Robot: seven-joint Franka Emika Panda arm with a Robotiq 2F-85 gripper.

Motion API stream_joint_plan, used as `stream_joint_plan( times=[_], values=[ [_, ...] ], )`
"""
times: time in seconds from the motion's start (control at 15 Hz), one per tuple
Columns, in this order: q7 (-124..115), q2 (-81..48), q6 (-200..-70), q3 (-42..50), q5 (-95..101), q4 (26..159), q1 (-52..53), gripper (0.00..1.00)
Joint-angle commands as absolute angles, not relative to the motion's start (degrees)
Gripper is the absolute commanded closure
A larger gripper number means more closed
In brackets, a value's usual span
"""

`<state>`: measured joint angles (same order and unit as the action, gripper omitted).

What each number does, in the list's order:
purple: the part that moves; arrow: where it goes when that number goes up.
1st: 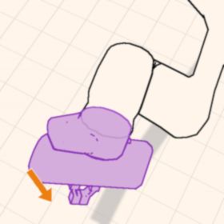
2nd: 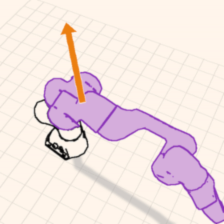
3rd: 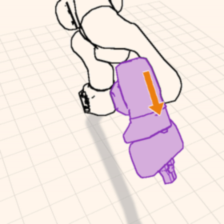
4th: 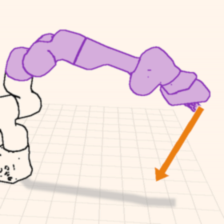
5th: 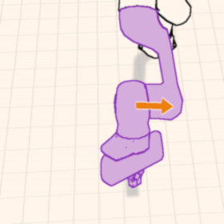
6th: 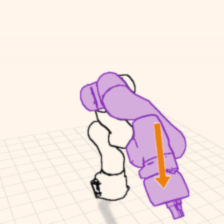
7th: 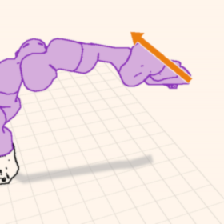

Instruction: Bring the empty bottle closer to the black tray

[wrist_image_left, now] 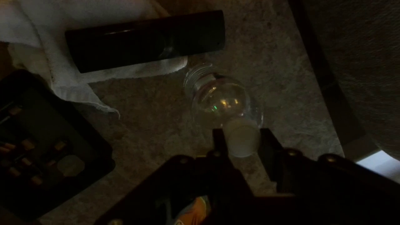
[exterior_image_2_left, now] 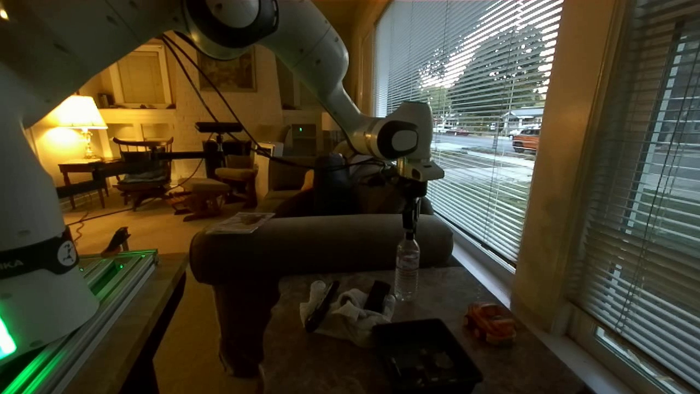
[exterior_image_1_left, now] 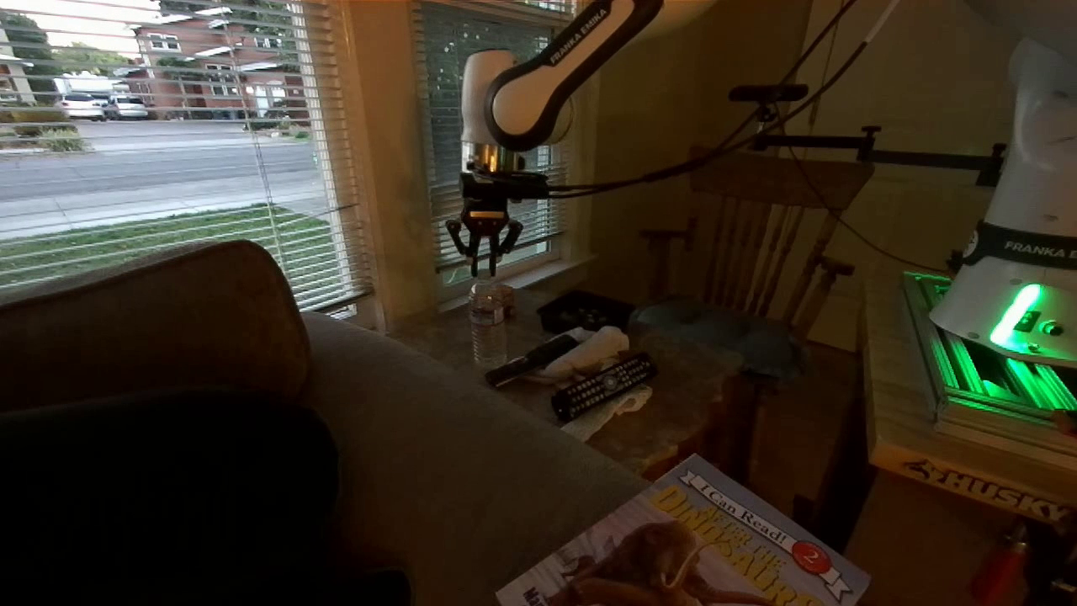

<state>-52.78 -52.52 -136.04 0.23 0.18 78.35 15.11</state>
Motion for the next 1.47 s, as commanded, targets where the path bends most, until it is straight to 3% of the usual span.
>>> stream_joint_plan(
  times=[0.0, 1.4],
  values=[
    [-51.72, -53.59, -134.75, 0.69, -0.26, 75.68, 16.12, 0.93],
    [-53.77, -36.4, -128.06, 0.93, -5.24, 85.53, 10.04, 0.92]
  ],
)
